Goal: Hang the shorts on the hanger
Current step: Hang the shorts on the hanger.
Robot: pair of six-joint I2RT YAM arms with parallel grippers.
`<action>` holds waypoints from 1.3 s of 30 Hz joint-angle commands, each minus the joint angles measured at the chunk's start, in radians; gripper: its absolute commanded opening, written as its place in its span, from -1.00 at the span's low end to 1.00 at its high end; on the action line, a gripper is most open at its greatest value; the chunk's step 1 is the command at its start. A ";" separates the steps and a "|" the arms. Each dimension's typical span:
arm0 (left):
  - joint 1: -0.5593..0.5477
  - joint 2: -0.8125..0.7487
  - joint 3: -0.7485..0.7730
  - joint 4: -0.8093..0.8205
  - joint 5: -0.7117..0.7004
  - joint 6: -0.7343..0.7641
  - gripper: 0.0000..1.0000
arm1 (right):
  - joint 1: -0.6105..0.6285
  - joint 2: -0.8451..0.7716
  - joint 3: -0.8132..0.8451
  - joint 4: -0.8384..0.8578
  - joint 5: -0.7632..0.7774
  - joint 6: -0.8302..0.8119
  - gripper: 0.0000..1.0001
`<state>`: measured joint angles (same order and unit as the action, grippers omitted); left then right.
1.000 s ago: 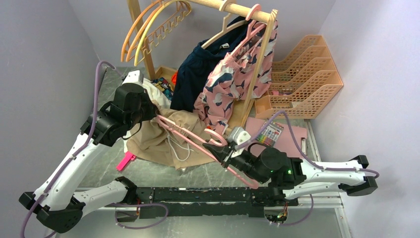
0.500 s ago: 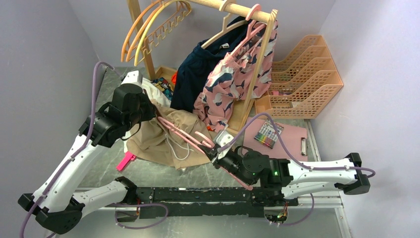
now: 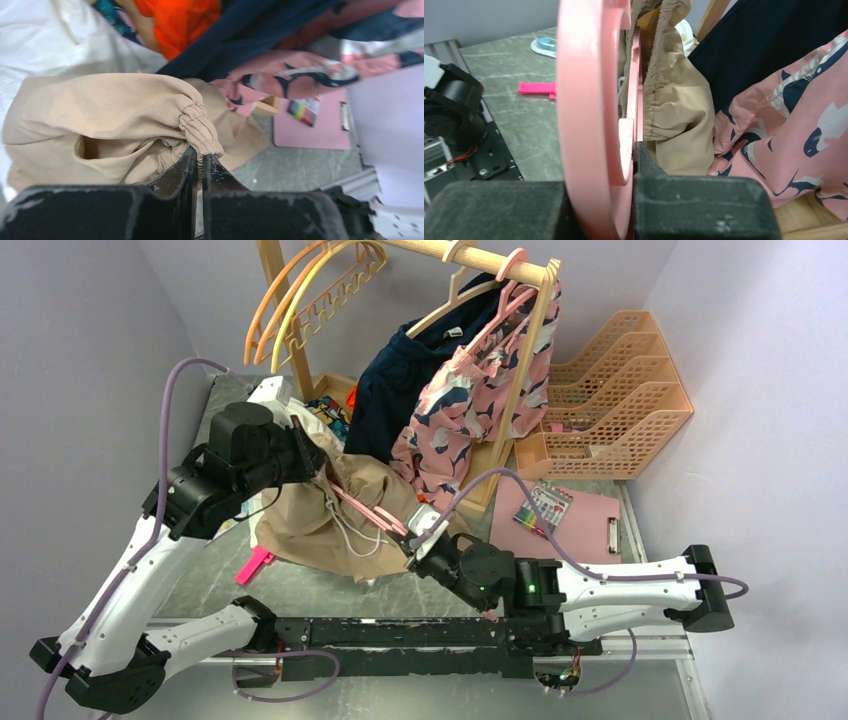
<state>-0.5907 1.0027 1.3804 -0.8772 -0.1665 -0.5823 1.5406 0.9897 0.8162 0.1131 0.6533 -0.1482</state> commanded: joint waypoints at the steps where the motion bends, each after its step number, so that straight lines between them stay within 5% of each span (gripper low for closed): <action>1: 0.005 0.001 0.076 0.070 0.213 0.024 -0.86 | -0.060 0.038 0.034 0.104 -0.038 -0.036 -1.00; 8: 0.006 -0.016 0.145 -0.012 0.189 0.041 -0.86 | -0.091 -0.012 -0.009 0.408 -0.016 -0.127 -1.00; 13: 0.006 0.011 0.230 -0.010 0.264 0.051 -0.86 | -0.182 0.179 0.162 0.188 -0.171 -0.048 -1.00; 23: 0.005 0.059 0.279 0.022 0.378 0.057 -0.86 | -0.229 0.238 0.217 0.285 -0.413 -0.009 -1.00; 28: 0.005 0.043 0.221 0.034 0.425 0.060 -0.86 | -0.268 0.158 0.089 0.476 -0.365 0.038 -1.00; 32: 0.005 0.017 0.176 0.030 0.453 0.066 -0.86 | -0.332 0.190 0.109 0.397 -0.414 0.111 -1.00; 39: 0.005 0.008 0.148 0.005 0.493 0.079 -0.86 | -0.377 0.177 0.048 0.508 -0.534 0.151 -1.00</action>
<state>-0.5907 1.0145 1.5326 -0.8814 0.2584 -0.5186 1.1854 1.1721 0.8505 0.5175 0.2115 -0.0402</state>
